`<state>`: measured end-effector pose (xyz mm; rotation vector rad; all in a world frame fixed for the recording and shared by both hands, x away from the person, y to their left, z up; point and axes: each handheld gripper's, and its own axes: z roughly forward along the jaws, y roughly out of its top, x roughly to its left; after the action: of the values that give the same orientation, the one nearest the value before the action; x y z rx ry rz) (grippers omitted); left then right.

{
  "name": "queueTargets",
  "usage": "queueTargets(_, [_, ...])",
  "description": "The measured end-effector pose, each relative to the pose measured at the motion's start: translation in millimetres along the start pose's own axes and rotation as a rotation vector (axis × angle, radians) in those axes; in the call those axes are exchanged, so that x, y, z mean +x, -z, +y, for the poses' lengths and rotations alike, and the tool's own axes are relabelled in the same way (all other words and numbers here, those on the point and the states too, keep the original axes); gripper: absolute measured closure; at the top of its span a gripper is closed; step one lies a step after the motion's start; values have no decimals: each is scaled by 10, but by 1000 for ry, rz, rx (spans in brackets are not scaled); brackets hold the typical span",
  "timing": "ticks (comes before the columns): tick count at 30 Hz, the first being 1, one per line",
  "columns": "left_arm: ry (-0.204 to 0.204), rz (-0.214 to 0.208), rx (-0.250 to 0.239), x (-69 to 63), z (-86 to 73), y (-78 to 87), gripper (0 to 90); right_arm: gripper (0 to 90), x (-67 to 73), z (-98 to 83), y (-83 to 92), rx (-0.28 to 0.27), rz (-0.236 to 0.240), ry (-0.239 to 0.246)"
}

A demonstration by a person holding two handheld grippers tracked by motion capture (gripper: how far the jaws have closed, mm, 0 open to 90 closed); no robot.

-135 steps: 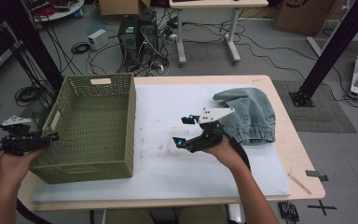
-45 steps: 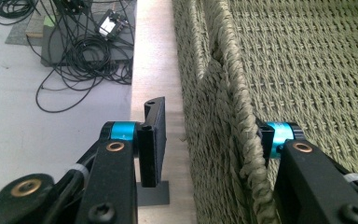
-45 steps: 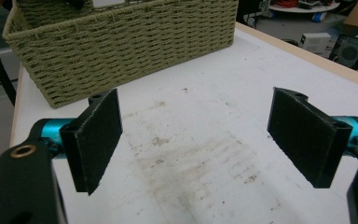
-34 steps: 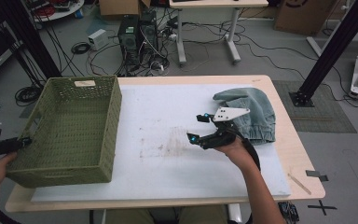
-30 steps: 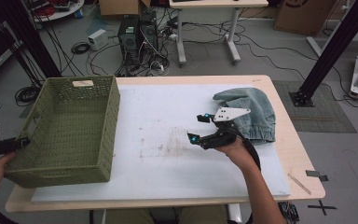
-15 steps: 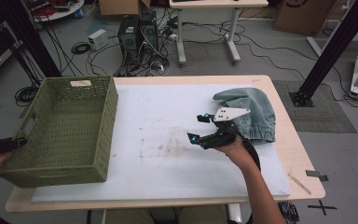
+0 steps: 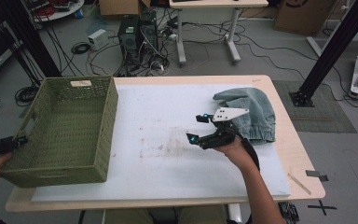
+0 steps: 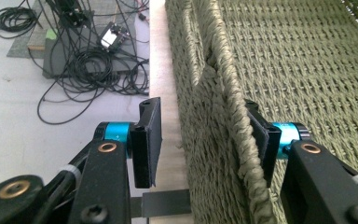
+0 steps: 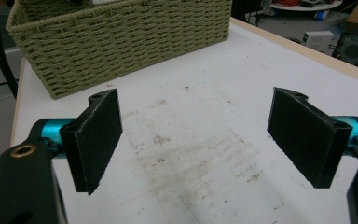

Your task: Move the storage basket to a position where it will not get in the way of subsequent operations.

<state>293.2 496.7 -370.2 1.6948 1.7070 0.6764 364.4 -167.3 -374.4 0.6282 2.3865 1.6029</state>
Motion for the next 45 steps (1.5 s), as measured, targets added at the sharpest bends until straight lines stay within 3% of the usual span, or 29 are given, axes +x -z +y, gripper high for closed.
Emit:
queueTargets(6, [-25,-35,-34,-11,6,10,525,180,3,2,-12,0,3,2])
queueTargets(9, [-29,-34,-46,-8,15,18,478,180,0,0,-11,-1,5,1])
queueTargets(14, [-39,-61,-126,10,47,131,435,181,-9,-10,12,-2,-1,0])
queueTargets(21, [-57,-88,-178,-44,153,284,412,180,-12,-29,37,-4,-3,-3])
queueTargets(32, [-123,-185,-247,-356,343,376,376,180,-20,-64,85,0,-11,-2])
queueTargets(39, [-155,-249,-273,-674,463,340,350,180,-32,-110,149,12,-28,-4])
queueTargets(45, [-160,-276,-289,-922,508,258,299,180,-56,-147,203,23,-41,-9])
